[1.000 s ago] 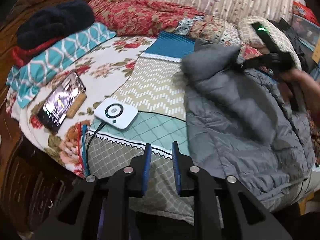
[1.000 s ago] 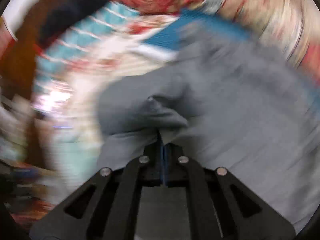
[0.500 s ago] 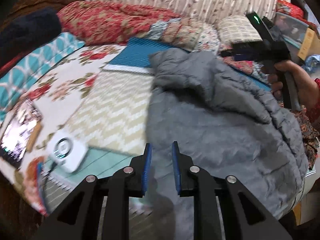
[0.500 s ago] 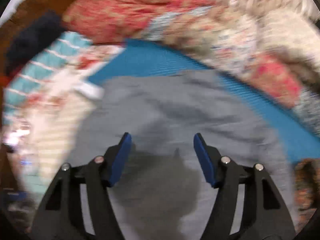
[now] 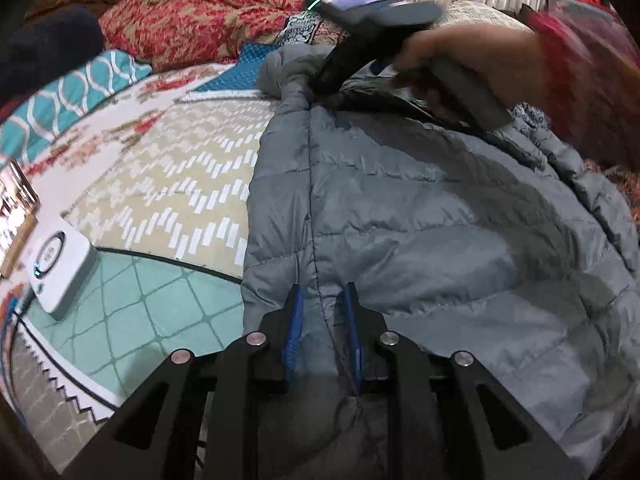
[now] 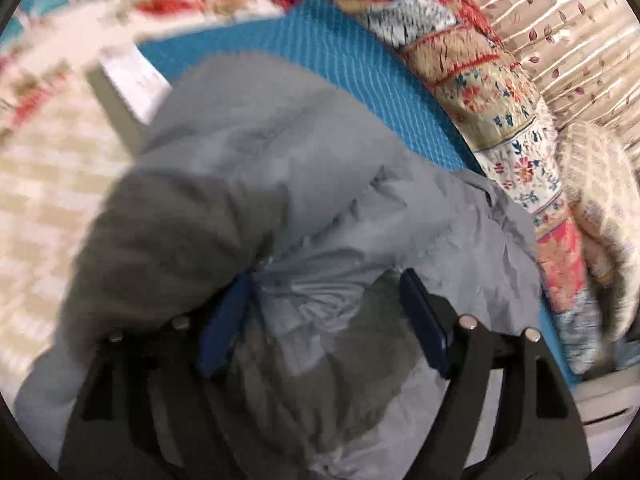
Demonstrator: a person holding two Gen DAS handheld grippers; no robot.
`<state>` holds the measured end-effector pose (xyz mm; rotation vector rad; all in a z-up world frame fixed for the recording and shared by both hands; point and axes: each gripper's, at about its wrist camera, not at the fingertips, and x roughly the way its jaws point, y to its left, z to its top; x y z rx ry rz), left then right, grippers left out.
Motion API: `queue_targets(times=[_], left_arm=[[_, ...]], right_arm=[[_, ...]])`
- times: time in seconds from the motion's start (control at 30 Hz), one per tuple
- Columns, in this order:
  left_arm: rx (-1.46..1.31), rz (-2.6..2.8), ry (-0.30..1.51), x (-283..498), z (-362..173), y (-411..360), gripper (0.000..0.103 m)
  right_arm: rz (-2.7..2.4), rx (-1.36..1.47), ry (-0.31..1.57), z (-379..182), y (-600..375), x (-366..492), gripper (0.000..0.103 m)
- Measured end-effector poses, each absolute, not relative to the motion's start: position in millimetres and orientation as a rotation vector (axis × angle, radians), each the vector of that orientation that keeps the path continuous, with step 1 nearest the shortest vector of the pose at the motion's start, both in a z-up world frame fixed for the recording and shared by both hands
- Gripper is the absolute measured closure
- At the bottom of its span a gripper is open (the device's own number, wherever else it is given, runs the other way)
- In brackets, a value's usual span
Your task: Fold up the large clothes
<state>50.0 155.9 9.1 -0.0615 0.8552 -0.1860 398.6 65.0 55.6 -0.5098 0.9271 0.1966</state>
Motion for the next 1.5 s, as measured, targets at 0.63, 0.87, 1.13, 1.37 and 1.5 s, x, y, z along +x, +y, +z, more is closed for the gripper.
queue_targets(times=[0.63, 0.87, 1.13, 1.37, 1.5], left_arm=[[-0.049, -0.151, 0.859, 114.9, 19.7, 130.9, 0.045], [-0.006, -0.117, 0.863, 115.4, 12.4, 124.2, 0.045], [0.003, -0.107, 0.872, 117.2, 11.6, 122.3, 0.045], [0.027, -0.093, 0.873, 117.5, 12.2, 117.3, 0.045], [0.038, -0.094, 0.89, 119.7, 14.8, 116.4, 0.045]], right_arm=[[-0.005, 0.161, 0.924, 76.7, -216.7, 324.4, 0.097], [-0.158, -0.055, 1.15, 39.9, -234.0, 432.8, 0.04], [-0.098, 0.151, 0.886, 95.4, -275.8, 340.9, 0.029], [-0.144, 0.364, 0.762, 140.3, -375.0, 134.3, 0.029], [-0.251, 0.388, 0.801, 130.3, -422.5, 43.7, 0.029]])
